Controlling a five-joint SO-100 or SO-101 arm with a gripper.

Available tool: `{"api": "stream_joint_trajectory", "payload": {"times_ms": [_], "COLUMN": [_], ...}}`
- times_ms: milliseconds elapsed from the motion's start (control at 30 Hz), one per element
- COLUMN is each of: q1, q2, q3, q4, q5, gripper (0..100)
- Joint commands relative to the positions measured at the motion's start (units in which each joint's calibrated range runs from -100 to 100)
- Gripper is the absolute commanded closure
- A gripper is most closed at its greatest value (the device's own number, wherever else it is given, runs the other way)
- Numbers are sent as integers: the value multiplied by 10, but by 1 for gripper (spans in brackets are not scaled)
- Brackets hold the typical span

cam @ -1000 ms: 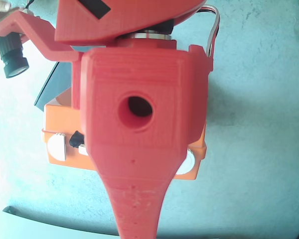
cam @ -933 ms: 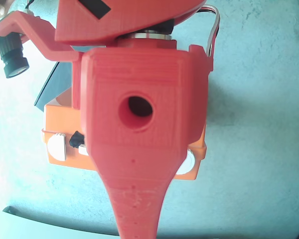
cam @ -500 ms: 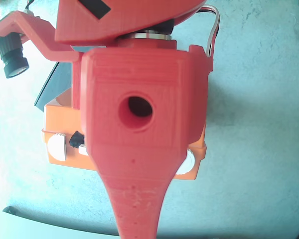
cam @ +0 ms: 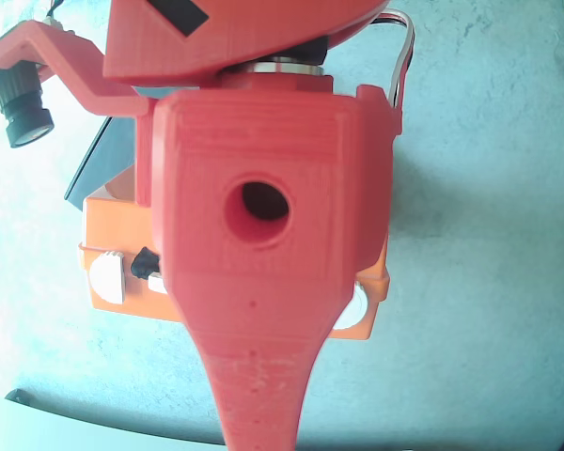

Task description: Grab the white handle of the orange box

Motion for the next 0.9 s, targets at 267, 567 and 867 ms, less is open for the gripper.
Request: {"api": "stream_joint_trajectory", "payload": {"times_ms": [267,567,867], "q1": [-6,-6,-6], "q2": [3,0,-1], "q3": [42,42,42], "q4": [0,0,-1], "q5": [2,2,2], "gripper": [98,98,98]}}
